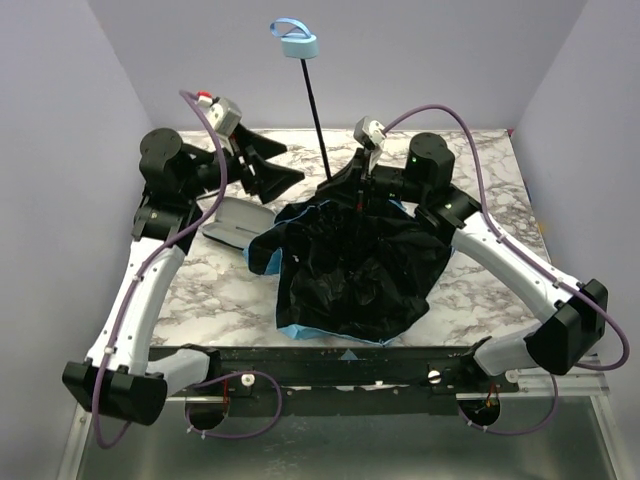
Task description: Open the umbrella
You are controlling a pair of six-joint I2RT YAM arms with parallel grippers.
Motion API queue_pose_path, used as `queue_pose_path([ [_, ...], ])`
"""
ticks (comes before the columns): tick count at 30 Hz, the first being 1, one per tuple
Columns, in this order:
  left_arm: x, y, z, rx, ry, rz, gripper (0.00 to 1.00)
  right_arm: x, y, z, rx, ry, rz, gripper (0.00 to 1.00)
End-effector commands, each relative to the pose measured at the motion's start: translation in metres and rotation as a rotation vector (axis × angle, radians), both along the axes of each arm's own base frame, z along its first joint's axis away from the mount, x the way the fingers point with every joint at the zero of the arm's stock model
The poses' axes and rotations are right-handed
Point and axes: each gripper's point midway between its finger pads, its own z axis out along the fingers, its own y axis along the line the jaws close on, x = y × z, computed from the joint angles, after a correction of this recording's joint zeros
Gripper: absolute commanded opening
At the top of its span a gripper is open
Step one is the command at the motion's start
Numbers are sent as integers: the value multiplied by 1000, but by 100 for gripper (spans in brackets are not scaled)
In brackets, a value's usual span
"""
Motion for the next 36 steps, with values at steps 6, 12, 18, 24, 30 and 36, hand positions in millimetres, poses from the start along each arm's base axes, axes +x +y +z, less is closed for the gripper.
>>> queue_pose_path([
  [6,9,53,-85,167,-33,257,69,-3,-19,34,71,-78,-102,0],
  [12,16,42,-112,211,38,240,49,-13,-25,41,84,-108,-94,0],
  [18,22,1,-114,253,66,173,41,-22,-26,46,86,-143,-52,0],
  [24,25,-28,-116,224,108,125,37,-26,-24,51,83,-159,-17,0],
  [30,13,-55,-123,210,129,54,55,-25,-19,57,94,-163,3,0],
  [36,39,-42,-165,308,226,225,59,-31,-18,78,145,-180,31,0],
])
